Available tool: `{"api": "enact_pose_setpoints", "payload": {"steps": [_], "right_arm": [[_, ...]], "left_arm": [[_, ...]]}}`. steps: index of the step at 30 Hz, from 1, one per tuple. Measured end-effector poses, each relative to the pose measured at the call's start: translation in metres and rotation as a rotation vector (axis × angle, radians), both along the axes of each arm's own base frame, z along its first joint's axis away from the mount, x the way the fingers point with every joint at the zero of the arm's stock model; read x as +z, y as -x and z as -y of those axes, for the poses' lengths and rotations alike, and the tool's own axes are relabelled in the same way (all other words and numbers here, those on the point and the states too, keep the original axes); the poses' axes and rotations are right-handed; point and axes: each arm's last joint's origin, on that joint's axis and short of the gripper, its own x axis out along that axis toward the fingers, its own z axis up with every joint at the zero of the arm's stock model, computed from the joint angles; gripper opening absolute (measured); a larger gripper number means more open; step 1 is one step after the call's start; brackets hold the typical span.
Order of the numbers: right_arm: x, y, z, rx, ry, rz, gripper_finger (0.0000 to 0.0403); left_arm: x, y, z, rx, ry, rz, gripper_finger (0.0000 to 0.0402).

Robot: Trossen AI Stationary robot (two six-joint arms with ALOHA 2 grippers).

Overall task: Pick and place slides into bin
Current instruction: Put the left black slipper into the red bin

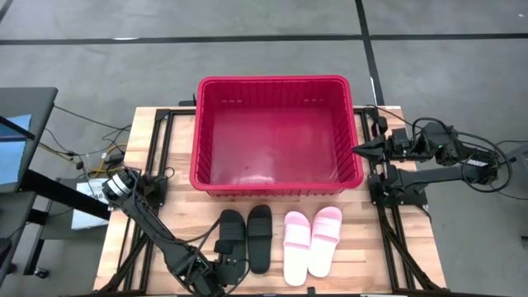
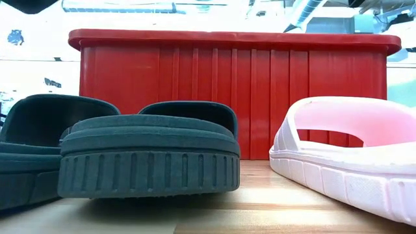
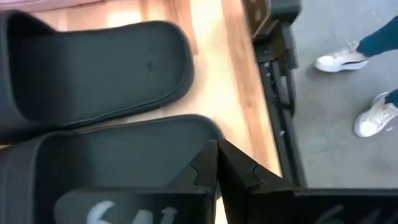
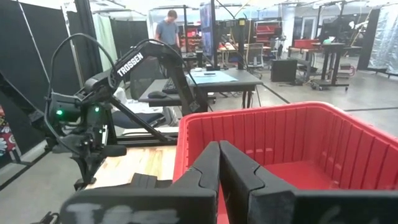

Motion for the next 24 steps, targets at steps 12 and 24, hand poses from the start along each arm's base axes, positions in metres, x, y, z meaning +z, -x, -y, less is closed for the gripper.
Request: {"api": "enact_pose_setpoints", "payload": {"steps": [12,24], "right_arm": [[0.0,0.0,0.0,0.0,0.0,-0.002,0.0],[0.0,0.0,0.0,0.0,0.0,-0.002,0.0]], "left_arm": [[0.026,0.012,-0.018,0.127,-0.275,-0.102,0.0],[0.033,0.011,-0.027,0.122,-0.385,-0.104,0.0051]]}}
